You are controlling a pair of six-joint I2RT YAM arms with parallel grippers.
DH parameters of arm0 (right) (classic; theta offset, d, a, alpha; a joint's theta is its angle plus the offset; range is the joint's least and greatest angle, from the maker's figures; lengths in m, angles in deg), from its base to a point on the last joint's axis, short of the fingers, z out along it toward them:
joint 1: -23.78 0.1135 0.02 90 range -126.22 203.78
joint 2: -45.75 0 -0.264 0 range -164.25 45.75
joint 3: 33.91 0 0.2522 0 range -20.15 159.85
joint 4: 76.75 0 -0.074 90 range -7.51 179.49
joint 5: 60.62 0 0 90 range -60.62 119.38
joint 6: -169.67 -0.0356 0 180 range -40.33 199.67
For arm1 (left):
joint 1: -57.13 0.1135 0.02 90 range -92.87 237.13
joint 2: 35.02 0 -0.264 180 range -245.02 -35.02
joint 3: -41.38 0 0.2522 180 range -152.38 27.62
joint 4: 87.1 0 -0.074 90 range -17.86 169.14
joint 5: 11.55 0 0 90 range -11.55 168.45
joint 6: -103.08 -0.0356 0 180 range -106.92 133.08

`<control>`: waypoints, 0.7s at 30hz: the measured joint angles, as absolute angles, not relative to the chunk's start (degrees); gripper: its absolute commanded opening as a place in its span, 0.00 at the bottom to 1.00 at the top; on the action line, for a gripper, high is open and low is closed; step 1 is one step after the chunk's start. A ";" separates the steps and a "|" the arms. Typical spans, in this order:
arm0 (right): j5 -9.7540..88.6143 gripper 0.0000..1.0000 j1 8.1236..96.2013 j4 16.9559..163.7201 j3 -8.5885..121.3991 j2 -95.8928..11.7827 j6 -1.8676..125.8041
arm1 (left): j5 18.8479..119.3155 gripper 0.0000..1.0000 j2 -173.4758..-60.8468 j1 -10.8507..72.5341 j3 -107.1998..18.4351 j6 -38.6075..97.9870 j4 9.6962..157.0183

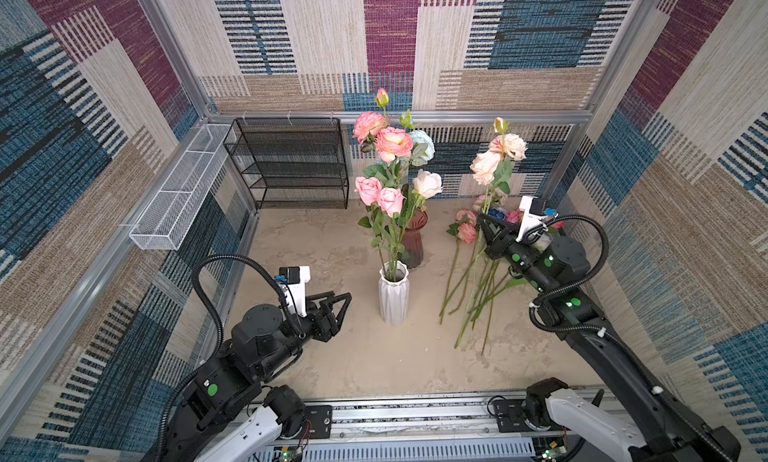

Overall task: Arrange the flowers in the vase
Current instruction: 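Lift the peach rose spray high out of the pile with the right gripper, then carry the peach rose spray toward the white vase with the right gripper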

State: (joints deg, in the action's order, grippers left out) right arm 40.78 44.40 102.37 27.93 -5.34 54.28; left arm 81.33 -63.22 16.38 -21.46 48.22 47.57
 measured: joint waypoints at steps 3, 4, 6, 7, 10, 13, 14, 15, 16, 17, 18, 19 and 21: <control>37.04 0.00 48.90 107.71 27.14 -2.02 54.74 | 81.33 0.59 -63.44 16.38 -21.88 48.22 47.57; 36.01 0.00 50.28 109.67 27.10 -1.72 55.00 | 81.33 0.59 -63.47 16.38 -21.99 48.22 47.57; 33.96 0.00 52.66 113.85 27.10 -1.85 55.77 | 81.35 0.59 -63.47 16.38 -22.14 48.22 47.57; 33.45 0.00 53.56 115.49 27.23 -2.28 56.07 | 81.37 0.59 -63.47 16.38 -22.20 48.22 47.57; 31.68 0.00 56.18 120.36 29.24 -5.17 57.54 | 81.52 0.59 -63.40 16.38 -22.47 48.24 47.54; 30.48 0.00 58.46 124.56 32.63 -8.58 59.57 | 81.55 0.59 -63.27 16.38 -22.47 48.24 47.54; 30.20 0.00 59.05 126.15 33.92 -9.83 60.34 | 81.57 0.59 -63.18 16.38 -22.47 48.24 47.54; 29.87 0.00 59.40 127.31 35.03 -10.92 60.88 | 81.55 0.59 -63.12 16.38 -22.47 48.24 47.54; 29.69 0.00 59.61 128.16 36.10 -11.97 61.58 | 81.55 0.59 -63.09 16.38 -22.47 48.24 47.54; 29.43 0.00 59.85 129.15 37.22 -13.06 62.02 | 81.55 0.59 -63.12 16.38 -22.45 48.24 47.54; 29.37 0.00 59.99 129.82 38.18 -13.98 62.59 | 81.55 0.59 -63.12 16.38 -22.45 48.24 47.54; 29.32 0.00 59.99 130.52 39.01 -14.83 63.00 | 81.55 0.59 -63.12 16.36 -22.45 48.24 47.54; 28.91 0.00 60.16 132.05 40.78 -16.82 63.85 | 81.55 0.59 -63.14 16.36 -22.45 48.24 47.54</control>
State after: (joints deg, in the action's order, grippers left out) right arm 28.91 60.16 132.05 40.78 -16.82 63.85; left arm 81.55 -63.14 16.36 -22.45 48.24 47.54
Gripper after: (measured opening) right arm 0.071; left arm 0.592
